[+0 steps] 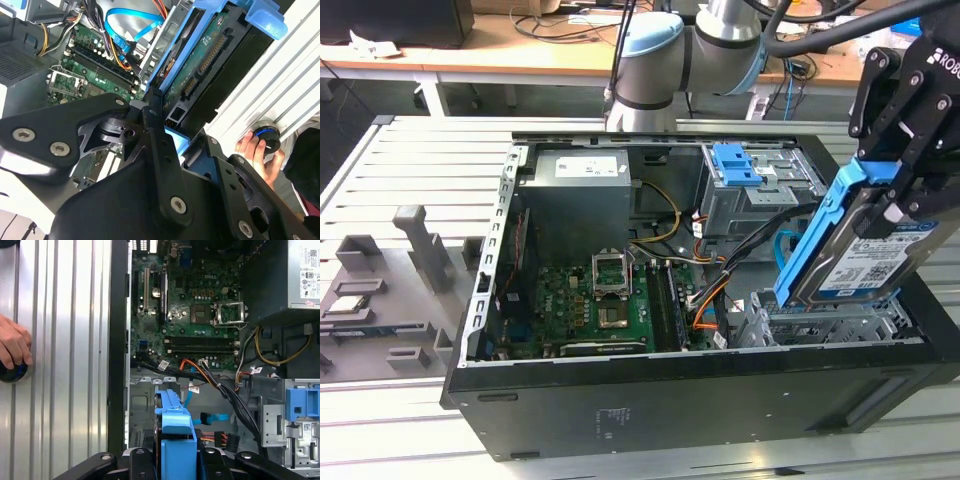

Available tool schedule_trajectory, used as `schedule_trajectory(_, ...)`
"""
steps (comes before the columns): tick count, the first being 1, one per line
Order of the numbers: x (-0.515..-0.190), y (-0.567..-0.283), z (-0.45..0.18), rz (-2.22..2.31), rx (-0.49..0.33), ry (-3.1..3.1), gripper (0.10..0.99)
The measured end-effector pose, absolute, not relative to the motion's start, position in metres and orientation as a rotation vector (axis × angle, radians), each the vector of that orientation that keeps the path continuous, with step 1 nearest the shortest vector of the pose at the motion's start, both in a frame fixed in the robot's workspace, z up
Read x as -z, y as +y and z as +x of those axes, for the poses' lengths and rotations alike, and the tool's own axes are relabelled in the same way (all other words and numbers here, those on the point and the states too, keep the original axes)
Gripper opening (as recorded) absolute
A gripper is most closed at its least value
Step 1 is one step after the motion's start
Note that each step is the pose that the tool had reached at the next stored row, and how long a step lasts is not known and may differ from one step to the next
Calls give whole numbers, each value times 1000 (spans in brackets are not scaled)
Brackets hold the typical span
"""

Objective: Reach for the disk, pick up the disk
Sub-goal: 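Pick up the disk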

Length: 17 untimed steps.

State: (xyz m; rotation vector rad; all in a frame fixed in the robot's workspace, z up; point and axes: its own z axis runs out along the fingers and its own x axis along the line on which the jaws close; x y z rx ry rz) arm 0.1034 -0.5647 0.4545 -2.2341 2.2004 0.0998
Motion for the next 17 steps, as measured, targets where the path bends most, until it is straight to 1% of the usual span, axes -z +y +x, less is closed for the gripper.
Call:
schedule_trajectory(10, -448, -557, 97, -2234, -100, 2200, 369)
schedule_trajectory(17, -448, -557, 97, -2234, -100, 2200, 369)
